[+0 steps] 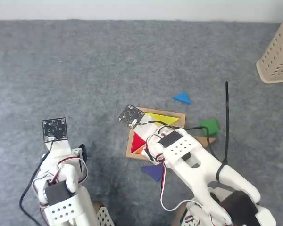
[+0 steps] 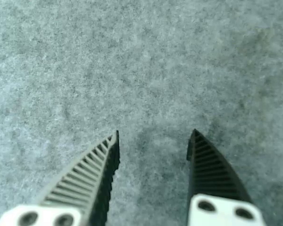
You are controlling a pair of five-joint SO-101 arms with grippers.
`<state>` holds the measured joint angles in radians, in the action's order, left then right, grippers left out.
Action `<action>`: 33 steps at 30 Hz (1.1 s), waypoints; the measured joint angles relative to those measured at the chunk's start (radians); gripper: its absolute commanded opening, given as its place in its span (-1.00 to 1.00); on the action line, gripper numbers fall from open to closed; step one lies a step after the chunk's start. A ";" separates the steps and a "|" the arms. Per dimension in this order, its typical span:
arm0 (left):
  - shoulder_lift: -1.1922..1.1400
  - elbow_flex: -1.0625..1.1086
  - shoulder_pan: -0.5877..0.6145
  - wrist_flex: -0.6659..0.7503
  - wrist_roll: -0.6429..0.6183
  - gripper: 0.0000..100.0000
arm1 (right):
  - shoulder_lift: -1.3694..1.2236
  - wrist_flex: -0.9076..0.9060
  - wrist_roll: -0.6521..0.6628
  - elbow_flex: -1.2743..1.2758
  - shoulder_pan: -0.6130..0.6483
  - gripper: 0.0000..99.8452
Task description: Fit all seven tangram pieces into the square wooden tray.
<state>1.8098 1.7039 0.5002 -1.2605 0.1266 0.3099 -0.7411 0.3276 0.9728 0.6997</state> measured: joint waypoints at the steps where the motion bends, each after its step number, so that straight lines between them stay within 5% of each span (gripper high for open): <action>1: 0.000 0.000 0.000 0.000 0.000 -0.55 | -0.003 0.009 0.000 0.000 0.005 -0.99; 12: 0.000 0.000 0.000 0.000 0.000 -0.55 | -0.006 0.026 0.000 0.000 0.072 -0.99; 17: 0.000 0.000 0.000 0.000 0.000 -0.55 | 0.126 -0.130 0.000 -0.028 0.060 -0.99; 24: 0.000 0.000 0.000 0.000 0.000 -0.55 | 0.430 -0.408 0.014 -0.075 -0.212 -0.97; 33: 0.000 0.000 0.000 0.000 0.000 -0.55 | 0.302 -0.480 0.143 -0.075 -0.526 -0.74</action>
<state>1.8098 1.7039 0.5002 -1.2605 0.1266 0.6122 -1.2213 0.4703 0.8976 0.1734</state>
